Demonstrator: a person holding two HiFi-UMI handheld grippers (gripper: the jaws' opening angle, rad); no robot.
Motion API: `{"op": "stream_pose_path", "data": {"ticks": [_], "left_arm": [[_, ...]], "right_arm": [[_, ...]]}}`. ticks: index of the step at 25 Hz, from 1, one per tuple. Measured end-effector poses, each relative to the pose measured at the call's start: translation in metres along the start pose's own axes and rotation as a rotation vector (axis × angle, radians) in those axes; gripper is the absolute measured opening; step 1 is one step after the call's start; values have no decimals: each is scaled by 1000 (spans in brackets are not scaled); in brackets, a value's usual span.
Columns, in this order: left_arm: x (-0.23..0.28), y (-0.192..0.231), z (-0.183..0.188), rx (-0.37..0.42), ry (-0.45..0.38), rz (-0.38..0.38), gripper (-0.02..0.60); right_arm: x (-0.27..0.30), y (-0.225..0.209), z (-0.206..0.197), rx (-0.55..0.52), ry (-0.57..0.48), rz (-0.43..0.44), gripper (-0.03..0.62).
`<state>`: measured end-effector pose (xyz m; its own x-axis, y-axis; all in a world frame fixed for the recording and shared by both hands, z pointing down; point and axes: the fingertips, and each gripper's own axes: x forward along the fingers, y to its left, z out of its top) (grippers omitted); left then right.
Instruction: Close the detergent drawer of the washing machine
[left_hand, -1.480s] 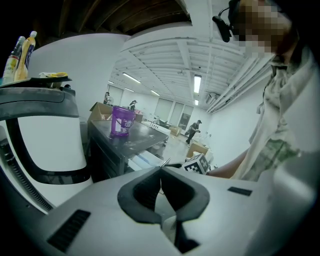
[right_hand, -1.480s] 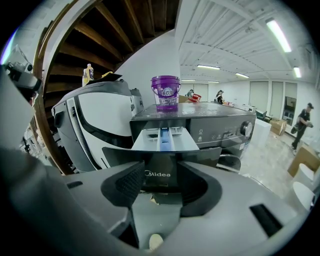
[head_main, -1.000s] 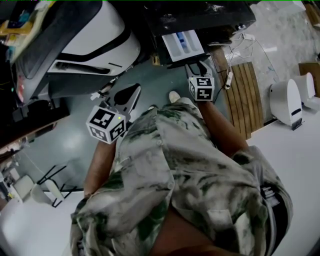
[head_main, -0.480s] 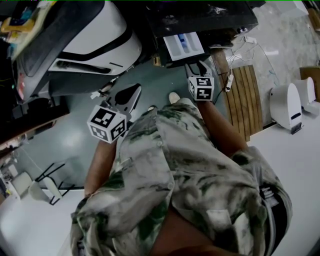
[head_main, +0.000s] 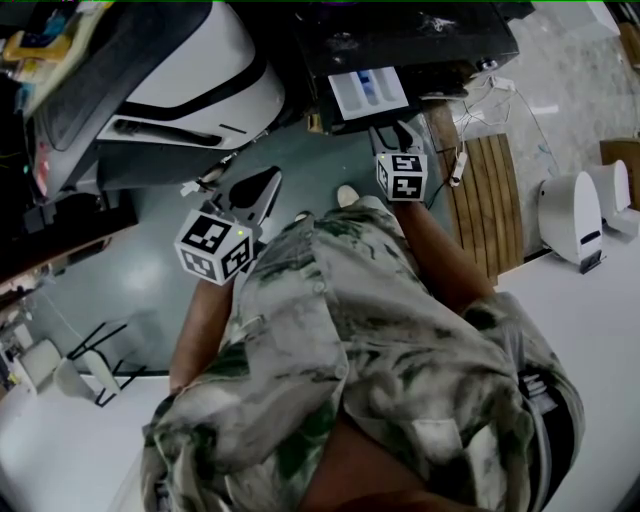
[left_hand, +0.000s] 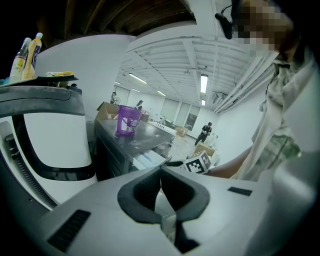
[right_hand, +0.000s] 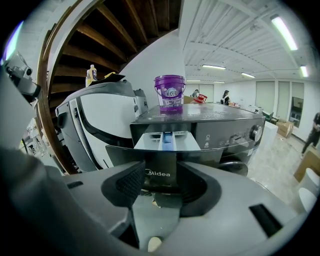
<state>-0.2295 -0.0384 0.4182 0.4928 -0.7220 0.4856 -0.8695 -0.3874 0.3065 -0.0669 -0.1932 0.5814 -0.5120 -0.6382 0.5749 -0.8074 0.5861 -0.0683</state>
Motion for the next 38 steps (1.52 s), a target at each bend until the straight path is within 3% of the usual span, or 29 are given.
{"op": "stream_pose_path", "data": {"ticks": [38], "left_arm": [[-1,14,-3,-38,21,57,25]], "right_arm": [[31,-3,22,-19,-6,38,210]]}}
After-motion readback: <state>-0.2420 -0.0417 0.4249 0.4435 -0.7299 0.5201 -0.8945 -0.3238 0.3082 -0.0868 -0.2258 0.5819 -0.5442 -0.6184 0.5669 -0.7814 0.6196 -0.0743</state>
